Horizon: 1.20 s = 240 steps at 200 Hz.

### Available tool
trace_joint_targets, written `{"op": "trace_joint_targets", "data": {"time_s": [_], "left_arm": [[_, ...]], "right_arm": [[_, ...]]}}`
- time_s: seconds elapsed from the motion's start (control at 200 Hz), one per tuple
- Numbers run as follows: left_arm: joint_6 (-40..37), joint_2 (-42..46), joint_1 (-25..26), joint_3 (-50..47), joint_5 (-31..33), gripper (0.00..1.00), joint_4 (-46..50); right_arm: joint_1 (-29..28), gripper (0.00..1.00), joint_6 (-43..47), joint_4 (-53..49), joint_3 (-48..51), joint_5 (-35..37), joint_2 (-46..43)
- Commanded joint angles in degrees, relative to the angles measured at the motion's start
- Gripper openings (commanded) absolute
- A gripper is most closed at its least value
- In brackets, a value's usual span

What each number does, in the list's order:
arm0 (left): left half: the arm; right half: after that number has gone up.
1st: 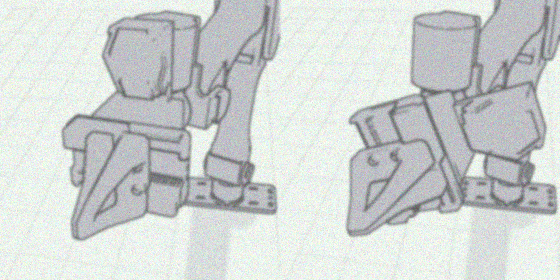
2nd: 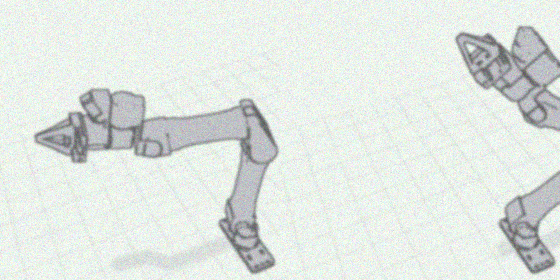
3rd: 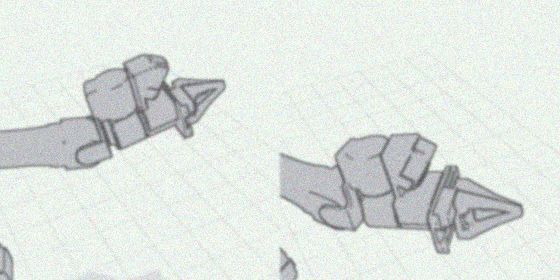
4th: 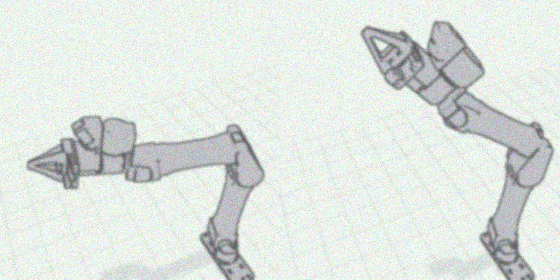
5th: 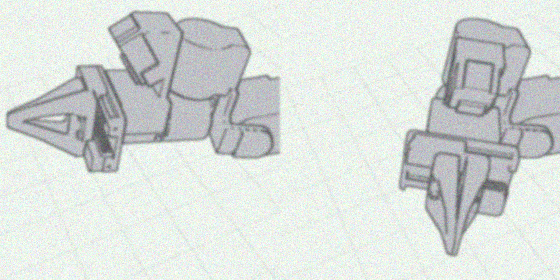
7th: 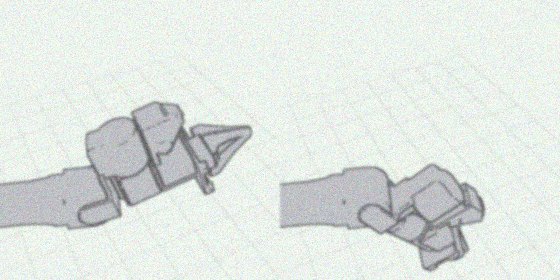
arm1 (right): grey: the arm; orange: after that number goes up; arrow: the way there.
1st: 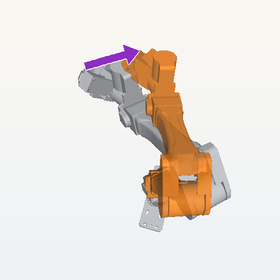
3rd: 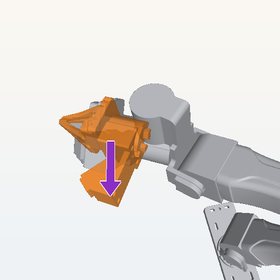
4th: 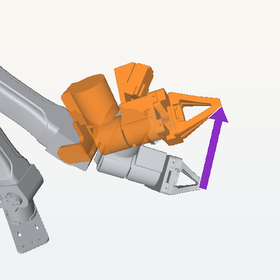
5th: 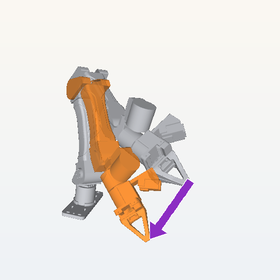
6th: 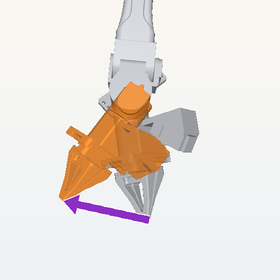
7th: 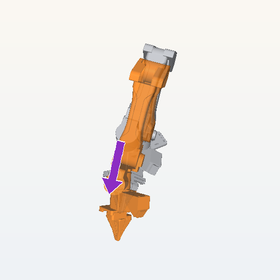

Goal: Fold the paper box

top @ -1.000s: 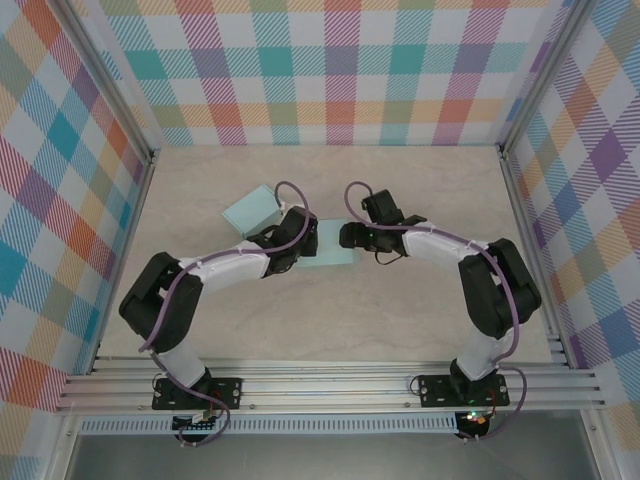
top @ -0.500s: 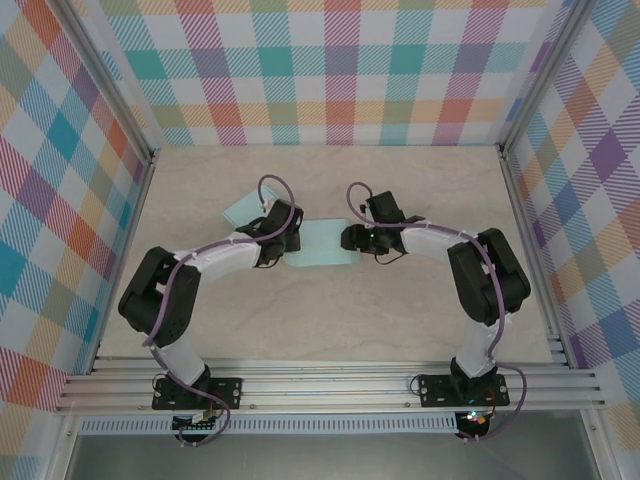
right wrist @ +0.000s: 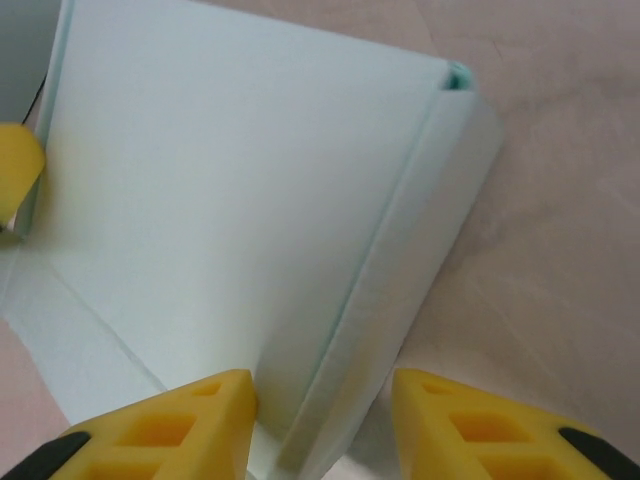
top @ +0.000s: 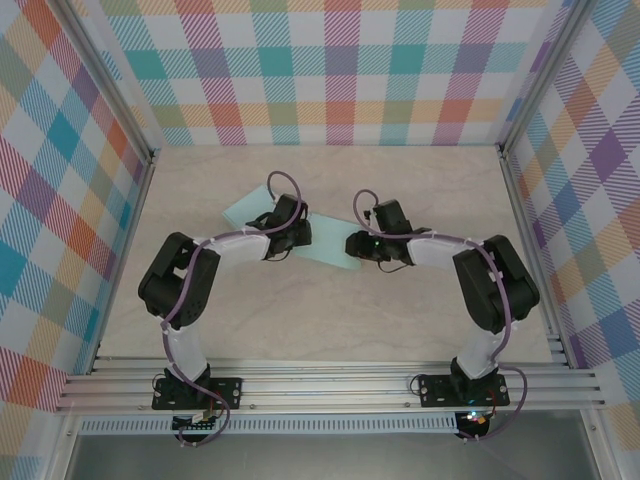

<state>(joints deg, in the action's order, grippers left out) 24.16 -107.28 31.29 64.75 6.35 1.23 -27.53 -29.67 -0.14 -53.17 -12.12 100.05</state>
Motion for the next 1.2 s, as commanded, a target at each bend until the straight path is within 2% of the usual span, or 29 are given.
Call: {"op": "trace_joint_targets", "data": {"time_s": [0.0,0.215,0.39,0.445,0.52,0.655,0.8,0.93,1.085,1.195], "left_arm": [[-0.6,-1.8,0.7,0.8,-8.8,0.30,1.7],[-1.7,2.3,0.6,1.9,-8.3,0.33,4.9],[-1.8,9.0,0.1,1.6,-4.0,0.43,9.6],[-1.2,12.0,-0.2,0.6,-1.8,0.51,10.6],[0.0,17.0,-1.1,-2.1,1.2,0.71,11.0],[3.3,27.3,-3.6,-7.2,6.7,1.00,13.2],[5.2,38.1,-6.1,-11.3,12.1,1.00,17.7],[5.5,45.2,-6.7,-12.6,17.6,1.00,21.4],[6.1,52.3,-7.0,-14.7,22.9,1.00,22.6],[6.3,55.7,-7.0,-16.1,23.8,1.00,22.3]], "right_arm": [[-1.8,0.41,-0.7,-4.4,2.6,0.9,-2.7],[-3.5,0.48,0.8,-11.0,3.0,6.7,-10.4],[-7.2,0.55,5.3,-21.5,-0.8,18.5,-16.9],[-9.3,0.55,6.9,-24.0,-2.0,22.3,-18.2],[-13.0,0.56,9.6,-26.4,-3.8,27.2,-18.9],[-22.7,0.60,17.0,-28.1,-6.9,37.9,-16.6],[-31.8,0.68,24.0,-31.3,-13.0,50.4,-7.4],[-35.9,0.73,28.2,-33.9,-18.0,59.7,2.0],[-36.5,0.75,30.3,-32.1,-19.7,61.2,7.2],[-36.5,0.75,32.4,-30.2,-20.2,61.6,9.7]]}}
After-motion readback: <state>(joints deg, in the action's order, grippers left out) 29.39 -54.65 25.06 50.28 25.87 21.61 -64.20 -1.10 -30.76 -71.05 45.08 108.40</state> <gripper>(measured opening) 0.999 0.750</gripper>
